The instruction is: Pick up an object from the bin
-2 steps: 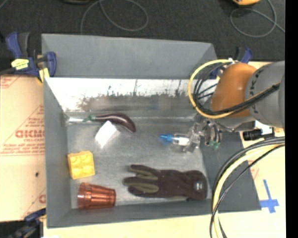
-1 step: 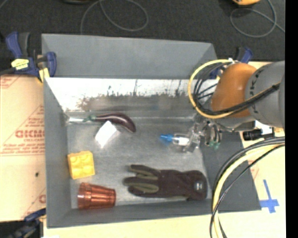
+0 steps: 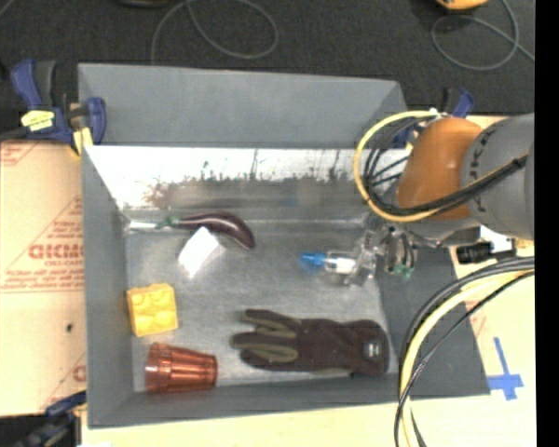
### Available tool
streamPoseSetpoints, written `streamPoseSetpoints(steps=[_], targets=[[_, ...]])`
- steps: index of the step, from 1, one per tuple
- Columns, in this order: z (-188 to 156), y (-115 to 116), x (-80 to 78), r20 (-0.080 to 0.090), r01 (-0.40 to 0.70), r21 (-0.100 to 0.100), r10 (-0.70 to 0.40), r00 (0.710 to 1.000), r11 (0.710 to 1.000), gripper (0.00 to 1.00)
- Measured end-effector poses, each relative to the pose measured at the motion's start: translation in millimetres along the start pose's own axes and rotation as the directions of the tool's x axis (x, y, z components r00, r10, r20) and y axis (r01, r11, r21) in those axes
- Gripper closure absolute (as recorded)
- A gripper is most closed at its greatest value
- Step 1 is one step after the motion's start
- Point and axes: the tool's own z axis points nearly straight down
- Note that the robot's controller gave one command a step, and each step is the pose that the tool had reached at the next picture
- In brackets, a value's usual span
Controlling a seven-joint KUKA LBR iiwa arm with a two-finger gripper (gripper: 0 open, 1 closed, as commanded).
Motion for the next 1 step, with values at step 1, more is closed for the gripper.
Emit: streamPoseSetpoints(steps=[1], targets=[[-10.0, 0.0, -0.4, 0.001, 0.001, 0.000, -0.001, 1.000, 1.000, 1.00]])
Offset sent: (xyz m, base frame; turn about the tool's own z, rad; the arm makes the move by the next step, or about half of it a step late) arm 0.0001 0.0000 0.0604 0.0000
